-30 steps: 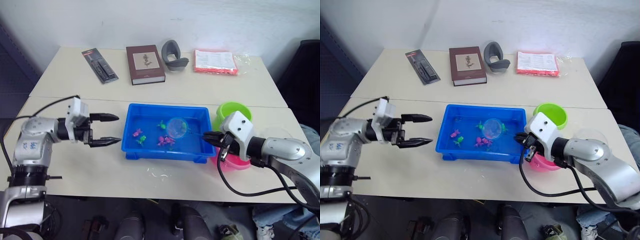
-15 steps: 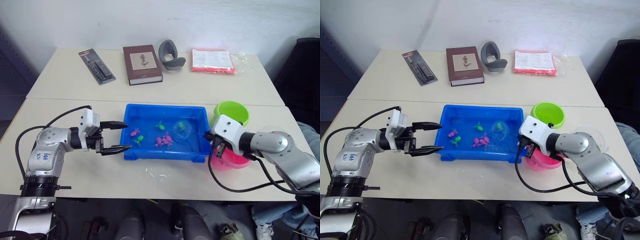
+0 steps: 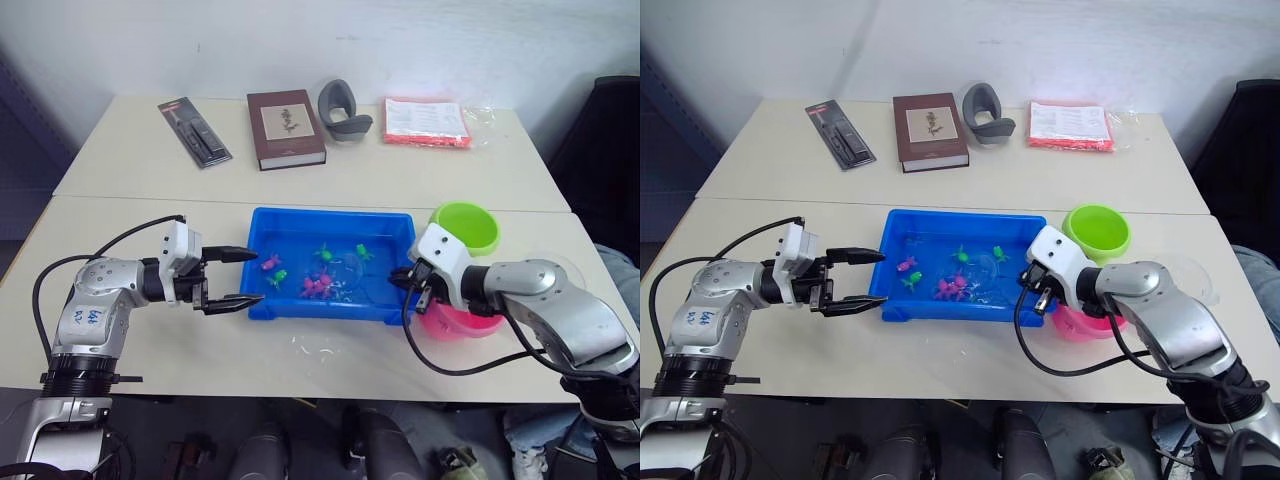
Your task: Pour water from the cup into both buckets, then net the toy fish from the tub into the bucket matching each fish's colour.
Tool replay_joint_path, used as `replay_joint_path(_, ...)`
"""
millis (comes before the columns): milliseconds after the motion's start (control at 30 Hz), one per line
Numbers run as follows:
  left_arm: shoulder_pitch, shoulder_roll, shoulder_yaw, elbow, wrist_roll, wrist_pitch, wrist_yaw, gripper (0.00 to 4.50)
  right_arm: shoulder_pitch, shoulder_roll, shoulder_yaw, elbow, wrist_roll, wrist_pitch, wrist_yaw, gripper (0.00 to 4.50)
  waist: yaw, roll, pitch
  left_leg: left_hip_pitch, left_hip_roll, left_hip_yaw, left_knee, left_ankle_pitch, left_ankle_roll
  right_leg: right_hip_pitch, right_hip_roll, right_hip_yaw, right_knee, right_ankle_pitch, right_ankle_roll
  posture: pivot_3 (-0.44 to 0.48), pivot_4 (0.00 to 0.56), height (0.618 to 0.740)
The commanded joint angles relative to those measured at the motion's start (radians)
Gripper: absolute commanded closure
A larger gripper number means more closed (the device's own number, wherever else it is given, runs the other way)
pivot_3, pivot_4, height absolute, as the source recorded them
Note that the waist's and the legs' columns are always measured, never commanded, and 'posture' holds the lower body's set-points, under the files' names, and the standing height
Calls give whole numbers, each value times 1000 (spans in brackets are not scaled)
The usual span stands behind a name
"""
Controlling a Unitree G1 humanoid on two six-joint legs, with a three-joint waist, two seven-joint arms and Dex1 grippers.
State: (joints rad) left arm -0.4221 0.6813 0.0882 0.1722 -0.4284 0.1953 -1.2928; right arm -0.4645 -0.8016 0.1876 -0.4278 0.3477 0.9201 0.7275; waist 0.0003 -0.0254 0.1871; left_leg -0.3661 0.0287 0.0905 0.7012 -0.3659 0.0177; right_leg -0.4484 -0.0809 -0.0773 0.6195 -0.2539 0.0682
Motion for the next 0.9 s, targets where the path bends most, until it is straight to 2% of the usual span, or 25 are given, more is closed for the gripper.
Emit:
replay_joint_path(33,-3,8,5,-26,-5,-13,0,14,-20,-12,-17,-24,-2,1,10,4500,0,0,0,0,0,0,0,0,0,0,0,0,0,0,0,0,150,740)
replay_joint_path(200,-4,10,6,-23,-2,-17,2,14,-42,-26,49,-13,-45,-19,27,4500,-1,0,0,0,0,0,0,0,0,0,0,0,0,0,0,0,150,740)
replay_joint_path(533,4,20,8,-14,7,-23,3,14,-118,93,123,54,-75,-22,19,4500,-2,0,0,0,0,0,0,0,-1,0,1,0,1,0,0,0,150,740)
replay_joint_path(900,19,41,19,-11,10,-28,7,14,-111,198,30,58,5,42,13,4500,-2,0,0,0,0,0,0,0,0,-1,1,0,1,0,0,0,150,740)
